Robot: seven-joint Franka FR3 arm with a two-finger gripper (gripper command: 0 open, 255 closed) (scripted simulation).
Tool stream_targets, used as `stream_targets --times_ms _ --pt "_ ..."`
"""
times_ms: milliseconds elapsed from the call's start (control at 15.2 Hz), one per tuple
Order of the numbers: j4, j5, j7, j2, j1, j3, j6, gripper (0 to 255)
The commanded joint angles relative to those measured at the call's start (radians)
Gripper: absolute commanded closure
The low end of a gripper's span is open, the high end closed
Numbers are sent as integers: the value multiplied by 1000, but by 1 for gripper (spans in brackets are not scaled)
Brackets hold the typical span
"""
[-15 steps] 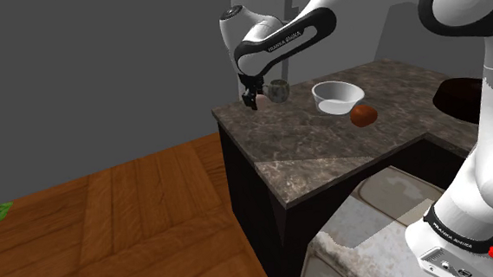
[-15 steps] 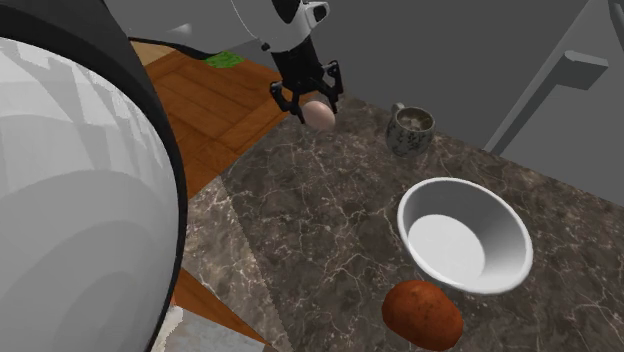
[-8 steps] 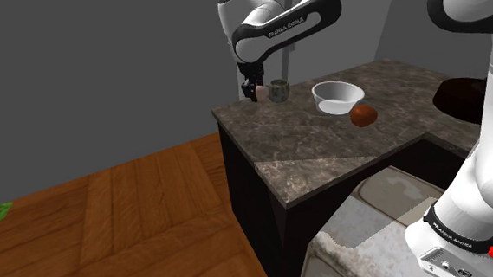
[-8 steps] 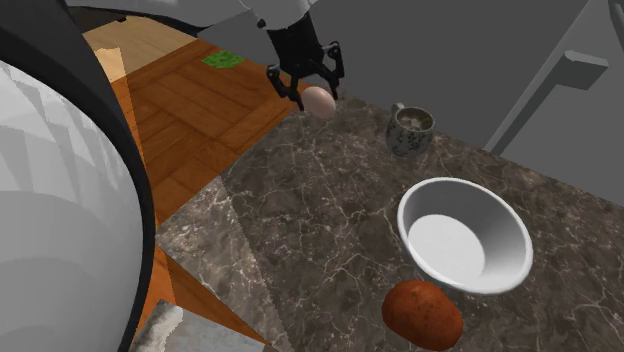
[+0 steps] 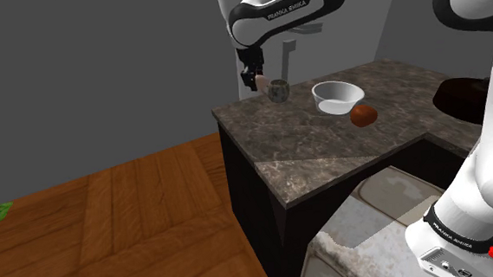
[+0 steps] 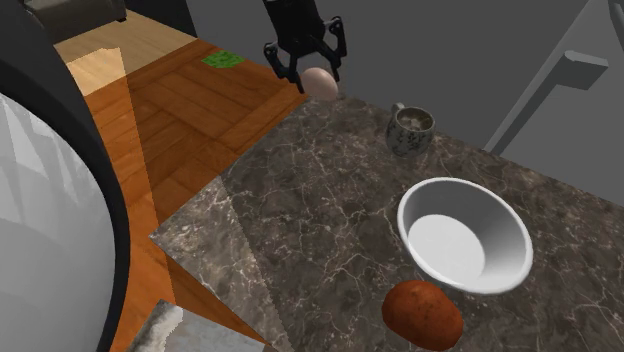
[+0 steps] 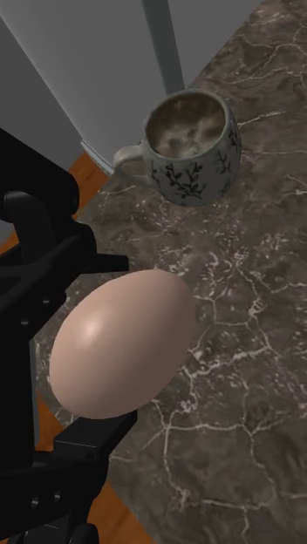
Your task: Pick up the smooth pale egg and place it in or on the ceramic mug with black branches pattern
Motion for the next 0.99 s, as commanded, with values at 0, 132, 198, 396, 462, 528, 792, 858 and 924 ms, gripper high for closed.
stream_targets --times_ms 0,132,198,396,462,528,792,858,924 --pt "26 3 -8 -1 1 1 -26 255" --pt "44 4 -14 -2 2 1 -44 255" --pt "59 6 -35 9 -11 -6 -41 255" --pt "114 11 -97 48 -50 -26 -35 255" --pt "135 13 -118 63 -63 -32 -34 255" --pt "159 16 -139 80 -76 -38 -35 255" --pt "275 28 -222 158 -128 -60 -45 255" --pt "310 31 -244 181 -141 -64 -50 255" --pt "349 35 -265 207 -154 -69 -57 255"
